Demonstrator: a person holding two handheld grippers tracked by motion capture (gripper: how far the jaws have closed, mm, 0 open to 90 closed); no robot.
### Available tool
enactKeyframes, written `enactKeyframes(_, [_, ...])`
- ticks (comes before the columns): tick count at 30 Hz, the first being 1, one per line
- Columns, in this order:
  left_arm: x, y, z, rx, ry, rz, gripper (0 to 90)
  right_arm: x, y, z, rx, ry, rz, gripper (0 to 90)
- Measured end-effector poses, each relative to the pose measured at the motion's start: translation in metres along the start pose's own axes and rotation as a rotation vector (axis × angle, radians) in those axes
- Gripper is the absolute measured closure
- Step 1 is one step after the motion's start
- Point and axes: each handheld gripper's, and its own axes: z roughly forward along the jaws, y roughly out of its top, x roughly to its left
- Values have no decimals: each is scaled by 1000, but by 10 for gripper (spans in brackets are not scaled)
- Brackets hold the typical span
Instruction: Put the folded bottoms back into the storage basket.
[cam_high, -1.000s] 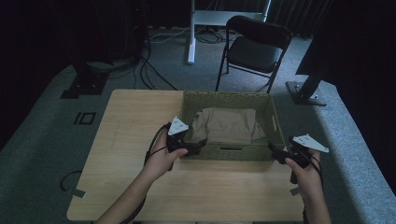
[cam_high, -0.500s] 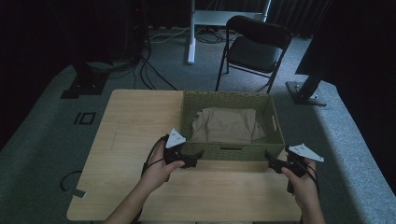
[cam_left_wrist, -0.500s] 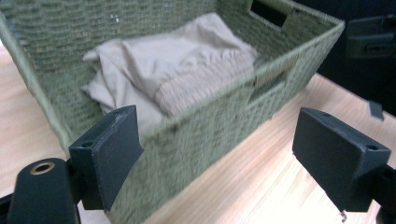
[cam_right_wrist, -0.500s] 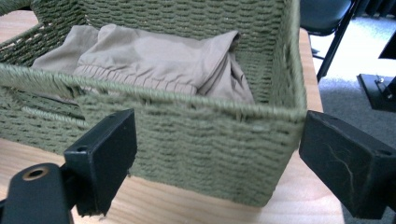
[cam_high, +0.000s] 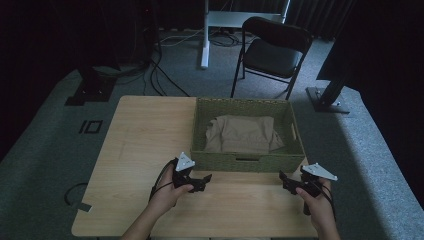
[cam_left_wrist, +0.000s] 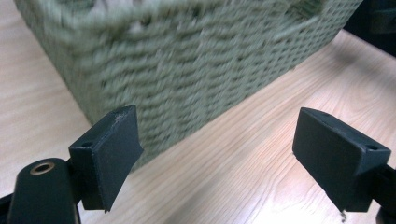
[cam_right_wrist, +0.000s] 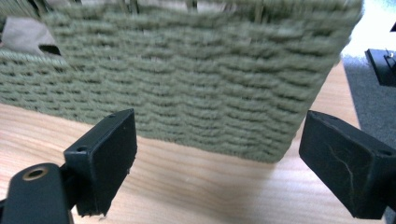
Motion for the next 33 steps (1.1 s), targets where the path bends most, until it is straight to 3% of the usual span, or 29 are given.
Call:
enactKeyframes(12, [9, -29, 8, 51, 32, -19, 160, -1, -19, 11, 50, -27, 4, 109])
enactKeyframes(20, [18, -45, 10, 73, 79, -32, 160, -1, -28, 17, 90, -52, 15, 110])
enactKeyframes(26, [23, -48, 9, 87, 134, -46, 160, 1, -31, 20, 99, -55, 16, 110])
enactKeyframes(27, [24, -49, 8, 112, 178, -28, 160, 2, -31, 21, 112, -63, 7, 110])
enactKeyframes(33, [25, -50, 7, 141, 233, -39, 160, 4, -32, 22, 158, -86, -9, 126])
